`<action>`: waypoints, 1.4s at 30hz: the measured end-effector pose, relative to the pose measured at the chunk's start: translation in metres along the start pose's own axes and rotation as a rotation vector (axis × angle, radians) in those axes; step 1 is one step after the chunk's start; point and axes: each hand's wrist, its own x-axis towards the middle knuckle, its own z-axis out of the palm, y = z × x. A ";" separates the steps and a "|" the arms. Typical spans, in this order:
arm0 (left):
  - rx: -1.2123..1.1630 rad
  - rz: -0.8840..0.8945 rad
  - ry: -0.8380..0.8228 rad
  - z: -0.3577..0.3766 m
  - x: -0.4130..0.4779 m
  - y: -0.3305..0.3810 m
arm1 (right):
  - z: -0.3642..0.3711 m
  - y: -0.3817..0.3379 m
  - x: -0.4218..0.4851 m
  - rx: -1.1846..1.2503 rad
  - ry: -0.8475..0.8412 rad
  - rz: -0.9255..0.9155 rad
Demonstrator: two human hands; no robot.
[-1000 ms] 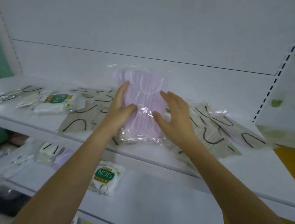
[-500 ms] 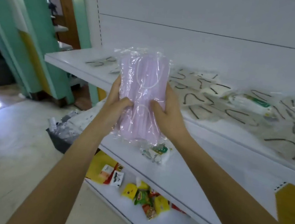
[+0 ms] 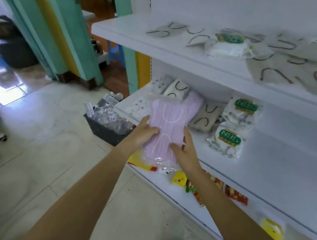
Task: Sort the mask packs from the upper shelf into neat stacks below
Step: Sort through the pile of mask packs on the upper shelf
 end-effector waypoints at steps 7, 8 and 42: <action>0.216 -0.019 -0.272 0.040 0.094 -0.012 | -0.018 0.033 0.071 0.090 0.318 0.156; 0.256 -0.020 -0.289 0.044 0.112 -0.012 | -0.023 0.039 0.086 0.087 0.353 0.175; 1.148 0.520 -0.444 0.110 0.392 -0.038 | -0.092 0.168 0.314 -1.012 0.290 0.523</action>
